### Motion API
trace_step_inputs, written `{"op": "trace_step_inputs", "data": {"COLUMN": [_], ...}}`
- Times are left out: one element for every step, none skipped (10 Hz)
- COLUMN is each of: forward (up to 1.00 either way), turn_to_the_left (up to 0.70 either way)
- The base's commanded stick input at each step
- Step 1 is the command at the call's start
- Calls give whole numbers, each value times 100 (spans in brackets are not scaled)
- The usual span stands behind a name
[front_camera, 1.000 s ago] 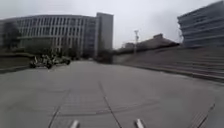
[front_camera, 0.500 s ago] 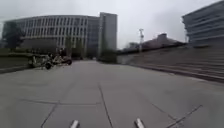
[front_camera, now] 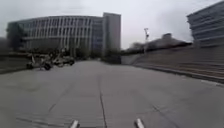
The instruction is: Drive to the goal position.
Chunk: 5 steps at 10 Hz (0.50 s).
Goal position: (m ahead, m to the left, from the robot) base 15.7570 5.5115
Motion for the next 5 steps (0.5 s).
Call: {"op": "trace_step_inputs", "data": {"forward": [100,100,100,100,100], "turn_to_the_left": [0,0,0,0,0]}}
